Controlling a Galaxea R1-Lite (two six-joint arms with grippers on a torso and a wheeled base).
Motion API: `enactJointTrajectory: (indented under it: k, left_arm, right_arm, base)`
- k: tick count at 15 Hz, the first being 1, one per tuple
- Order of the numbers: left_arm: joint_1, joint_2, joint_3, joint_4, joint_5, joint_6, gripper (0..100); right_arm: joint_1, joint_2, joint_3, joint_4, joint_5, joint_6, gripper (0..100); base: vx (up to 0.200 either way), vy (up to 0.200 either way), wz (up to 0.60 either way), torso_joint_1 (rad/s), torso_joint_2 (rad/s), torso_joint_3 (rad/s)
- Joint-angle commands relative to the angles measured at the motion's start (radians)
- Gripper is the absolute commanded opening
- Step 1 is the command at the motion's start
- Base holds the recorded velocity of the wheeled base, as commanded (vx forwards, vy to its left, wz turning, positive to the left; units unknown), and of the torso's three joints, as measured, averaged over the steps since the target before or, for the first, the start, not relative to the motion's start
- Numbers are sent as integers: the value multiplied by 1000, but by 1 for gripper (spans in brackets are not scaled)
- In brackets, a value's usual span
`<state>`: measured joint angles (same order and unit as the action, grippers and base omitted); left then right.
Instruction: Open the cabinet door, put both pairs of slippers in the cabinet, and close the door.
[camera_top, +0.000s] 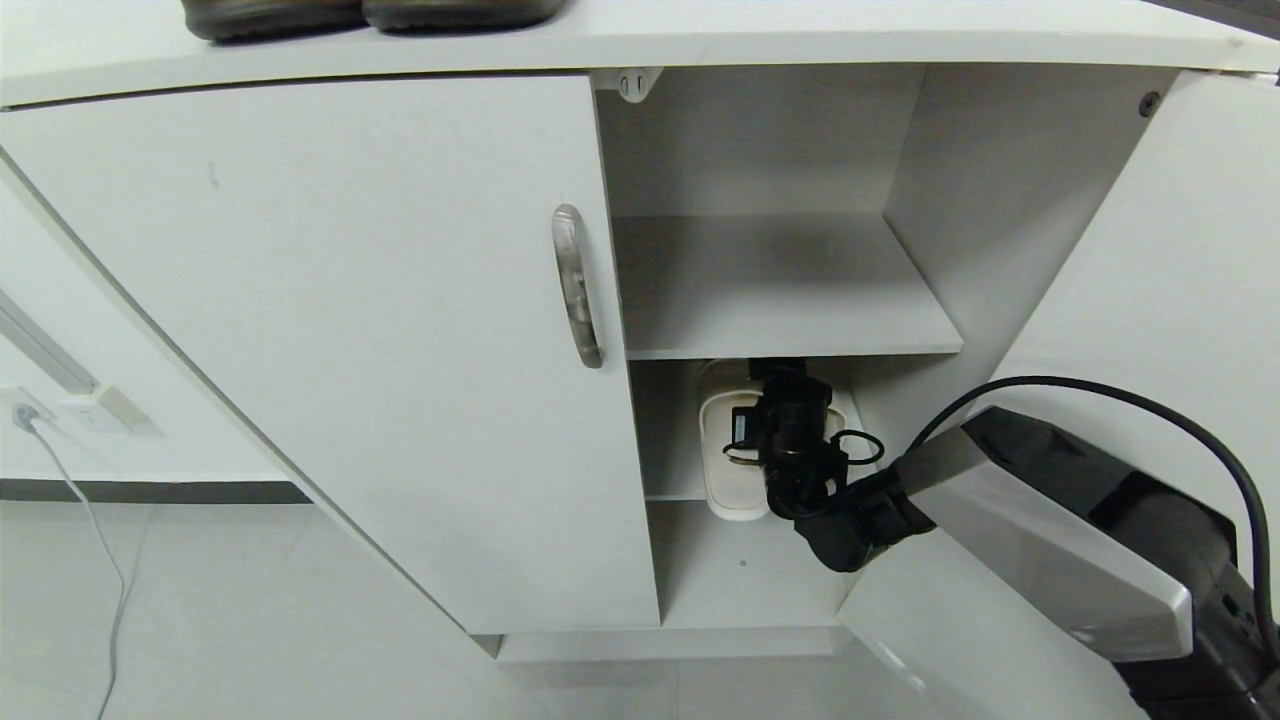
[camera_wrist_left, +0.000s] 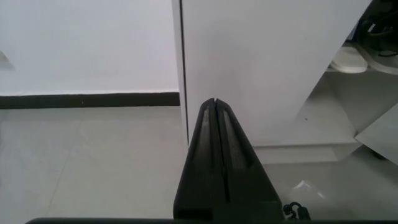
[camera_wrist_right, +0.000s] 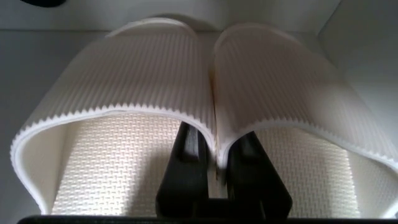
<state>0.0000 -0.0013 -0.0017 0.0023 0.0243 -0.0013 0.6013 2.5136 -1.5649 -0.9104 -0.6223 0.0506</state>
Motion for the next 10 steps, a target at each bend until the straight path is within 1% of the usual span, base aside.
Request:
enactJointTrajectory:
  k: [1, 6, 7, 10]
  left_arm:
    - [0, 1, 2, -1, 14, 0, 0]
    - [0, 1, 2, -1, 17, 0, 0]
    - [0, 1, 2, -1, 17, -2, 0]
    - [0, 1, 2, -1, 19, -2, 0]
  right_arm:
    - [-3, 7, -4, 1, 6, 0, 0]
    - [-3, 11, -9, 12, 13, 0, 0]
    - [-3, 11, -7, 12, 13, 0, 100]
    - [3, -16, 32, 18, 13, 0, 100]
  base:
    - [0, 0, 0, 0, 0, 0]
    - [0, 0, 0, 0, 0, 0]
    - [0, 0, 0, 0, 0, 0]
    - [0, 0, 0, 0, 0, 0]
